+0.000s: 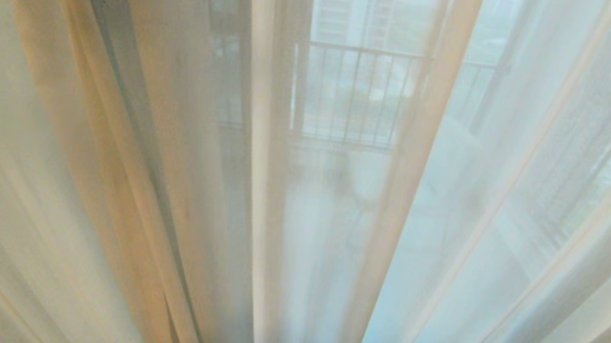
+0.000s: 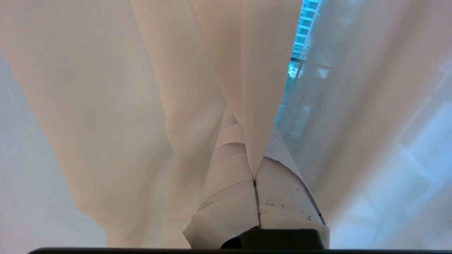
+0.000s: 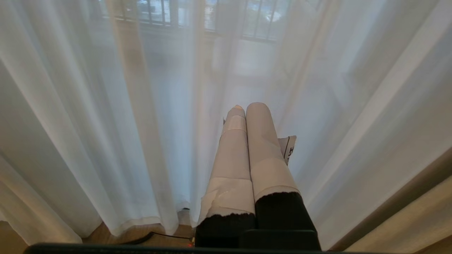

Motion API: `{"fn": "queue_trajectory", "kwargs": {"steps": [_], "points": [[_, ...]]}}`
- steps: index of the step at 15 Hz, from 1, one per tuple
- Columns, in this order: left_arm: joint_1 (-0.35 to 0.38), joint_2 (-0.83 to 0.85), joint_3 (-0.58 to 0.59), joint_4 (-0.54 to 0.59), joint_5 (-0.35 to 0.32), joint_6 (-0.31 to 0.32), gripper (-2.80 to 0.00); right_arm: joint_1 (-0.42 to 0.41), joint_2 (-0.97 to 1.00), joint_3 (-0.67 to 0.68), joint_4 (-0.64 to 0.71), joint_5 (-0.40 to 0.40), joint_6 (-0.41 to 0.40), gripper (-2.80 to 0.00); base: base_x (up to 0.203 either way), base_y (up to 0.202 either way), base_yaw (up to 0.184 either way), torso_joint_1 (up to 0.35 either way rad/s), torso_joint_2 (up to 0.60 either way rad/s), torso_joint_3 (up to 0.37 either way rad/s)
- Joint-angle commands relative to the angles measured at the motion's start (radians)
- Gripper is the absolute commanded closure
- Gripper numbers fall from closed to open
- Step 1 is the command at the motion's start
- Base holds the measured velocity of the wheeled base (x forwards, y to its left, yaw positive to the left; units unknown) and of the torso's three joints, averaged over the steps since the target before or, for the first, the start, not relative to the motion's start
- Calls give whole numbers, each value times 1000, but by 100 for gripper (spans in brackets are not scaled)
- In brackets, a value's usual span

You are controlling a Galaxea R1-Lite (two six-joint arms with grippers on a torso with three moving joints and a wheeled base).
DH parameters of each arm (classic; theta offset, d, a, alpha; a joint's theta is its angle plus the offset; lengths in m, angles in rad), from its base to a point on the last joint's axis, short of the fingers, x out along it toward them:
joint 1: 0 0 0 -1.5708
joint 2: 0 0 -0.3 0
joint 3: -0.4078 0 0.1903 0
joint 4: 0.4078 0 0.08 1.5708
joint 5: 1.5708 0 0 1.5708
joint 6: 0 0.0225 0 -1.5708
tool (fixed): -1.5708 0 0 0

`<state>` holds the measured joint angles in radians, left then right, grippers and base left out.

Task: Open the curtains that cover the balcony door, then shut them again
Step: Close the inner curtains on both sides

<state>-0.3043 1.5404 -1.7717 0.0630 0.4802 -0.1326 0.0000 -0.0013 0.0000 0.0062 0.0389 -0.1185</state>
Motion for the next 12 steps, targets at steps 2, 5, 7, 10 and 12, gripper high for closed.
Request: {"fn": "queue_trajectory", "kwargs": {"steps": [2,5,7,10,12], "points": [[-1,0,0,0,3,-1,0,0,1,0,0,1,-1,0,0,-168,2,3,4,2],[-1,-2,-3,0,1,-1,0,0,1,0,0,1,-1,0,0,-31,1,1,0,1],[-1,-2,-3,-3,3,-4,0,0,1,0,0,1,-1,0,0,0,0,0,0,0],[-1,-3,-3,-31,3,-4,0,0,1,0,0,1,-1,0,0,0,0,0,0,0],[-1,-8,-3,-42,2,-4,0,0,1,0,0,1,-1,0,0,0,0,0,0,0]]}}
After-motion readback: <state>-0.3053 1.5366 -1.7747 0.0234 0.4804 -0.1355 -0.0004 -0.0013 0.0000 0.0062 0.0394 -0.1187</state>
